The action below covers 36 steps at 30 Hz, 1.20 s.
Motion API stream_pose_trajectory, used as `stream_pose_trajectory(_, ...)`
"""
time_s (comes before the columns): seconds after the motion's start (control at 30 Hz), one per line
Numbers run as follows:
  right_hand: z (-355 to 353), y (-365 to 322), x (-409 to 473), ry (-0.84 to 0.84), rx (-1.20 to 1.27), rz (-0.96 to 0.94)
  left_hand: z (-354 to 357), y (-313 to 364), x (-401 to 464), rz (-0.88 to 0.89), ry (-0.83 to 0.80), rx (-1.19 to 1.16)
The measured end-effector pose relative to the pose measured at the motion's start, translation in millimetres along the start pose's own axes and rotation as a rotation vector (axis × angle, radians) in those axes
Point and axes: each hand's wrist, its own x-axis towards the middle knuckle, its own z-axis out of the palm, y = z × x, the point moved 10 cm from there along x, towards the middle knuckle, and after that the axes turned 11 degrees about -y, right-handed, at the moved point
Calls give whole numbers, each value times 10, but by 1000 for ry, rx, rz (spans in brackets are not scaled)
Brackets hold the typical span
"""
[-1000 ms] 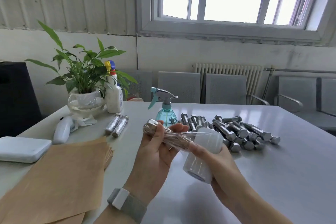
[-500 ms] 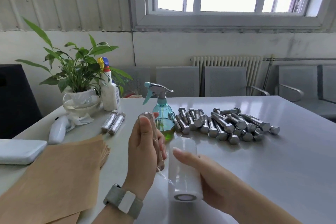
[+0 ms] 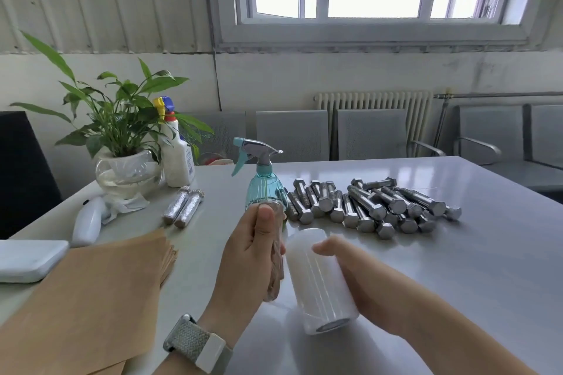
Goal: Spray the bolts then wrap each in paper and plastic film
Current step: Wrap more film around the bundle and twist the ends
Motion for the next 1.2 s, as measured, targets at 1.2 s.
stream_pose_trajectory(1.2, -106, -67, 67, 21, 187, -131, 348, -734, -97, -520, -6, -645)
